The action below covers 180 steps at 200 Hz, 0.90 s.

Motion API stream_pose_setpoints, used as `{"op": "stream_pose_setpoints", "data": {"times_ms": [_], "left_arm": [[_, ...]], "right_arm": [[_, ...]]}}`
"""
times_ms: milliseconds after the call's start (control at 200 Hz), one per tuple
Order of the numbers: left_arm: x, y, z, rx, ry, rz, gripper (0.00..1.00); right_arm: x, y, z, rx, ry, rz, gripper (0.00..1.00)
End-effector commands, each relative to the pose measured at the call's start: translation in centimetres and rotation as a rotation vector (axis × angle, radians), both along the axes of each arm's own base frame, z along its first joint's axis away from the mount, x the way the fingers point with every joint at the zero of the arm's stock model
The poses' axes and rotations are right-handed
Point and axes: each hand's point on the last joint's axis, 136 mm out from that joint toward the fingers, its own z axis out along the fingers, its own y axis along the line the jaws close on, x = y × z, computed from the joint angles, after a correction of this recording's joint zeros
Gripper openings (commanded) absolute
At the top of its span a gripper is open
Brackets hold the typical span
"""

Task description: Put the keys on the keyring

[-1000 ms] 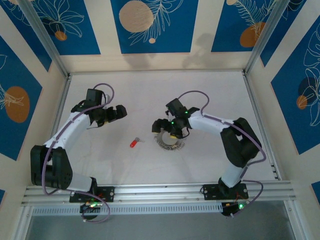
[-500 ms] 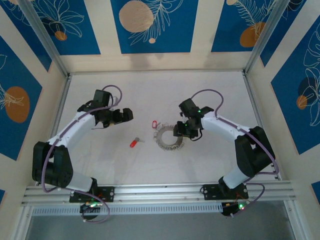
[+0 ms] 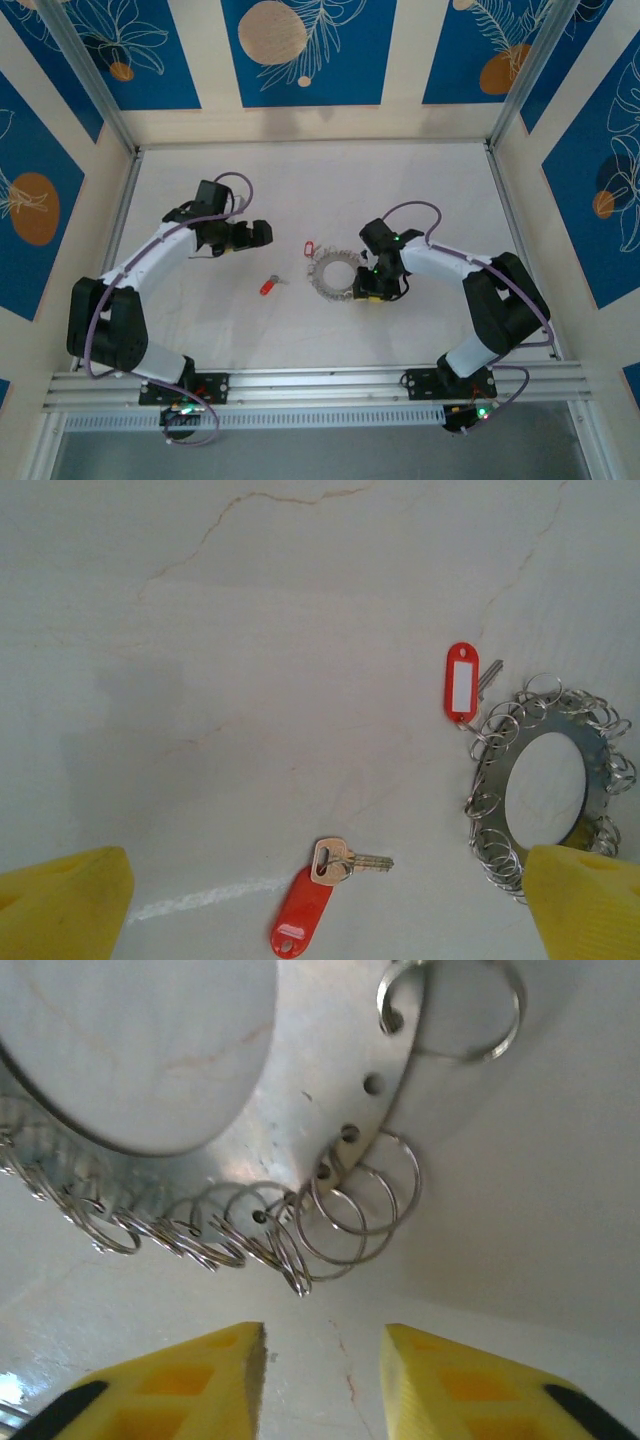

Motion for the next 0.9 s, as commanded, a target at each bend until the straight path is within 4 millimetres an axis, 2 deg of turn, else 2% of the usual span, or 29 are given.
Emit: {"op": "stream_pose_setpoints", "data": {"times_ms": [0, 120, 235, 340, 420, 525, 640, 750, 895], "left_arm": [[0.2, -0.4, 0.8, 0.002, -0.016, -0.021, 1.0], [0.1, -0.4, 0.9, 0.002, -0.016, -0.025, 1.0], [0.2, -0.3, 0.8, 0.006, -0.019, -0.019, 1.0], [0.1, -0.5, 0.9, 0.004, -0.015, -0.026, 1.0], [0.1, -0.2, 0.8, 0.012, -0.024, -0.014, 1.0], [0.1, -0.5, 1.0, 0.006, -0.024, -0.025, 1.0], [0.2, -0.4, 1.1, 0.009, -0.036, -0.02, 1.0], [0.2, -0.8, 1.0, -0.007, -0.021, -0.031, 1.0], [0.1, -0.7, 1.1, 0.003, -0.032, -0.026, 1.0]], "right_arm": [[-0.5, 0.8, 0.0, 0.034, 0.011, 0.016, 0.33], [-0.7, 3.6, 0.6, 0.152, 0.006, 0.059, 0.33], [-0.1, 6.0, 1.2, 0.232, -0.031, 0.075, 0.33], [0.7, 6.9, 1.1, 0.255, -0.061, 0.076, 0.31], [0.7, 7.3, 1.9, 0.257, -0.068, 0.098, 0.31], [0.8, 6.3, 3.2, 0.237, -0.12, 0.091, 0.31], [1.6, 3.5, 3.6, 0.176, -0.144, 0.04, 0.32], [2.2, 1.3, 3.1, 0.118, -0.15, -0.011, 0.31], [3.1, 0.0, 1.9, 0.087, -0.14, -0.038, 0.3]]}}
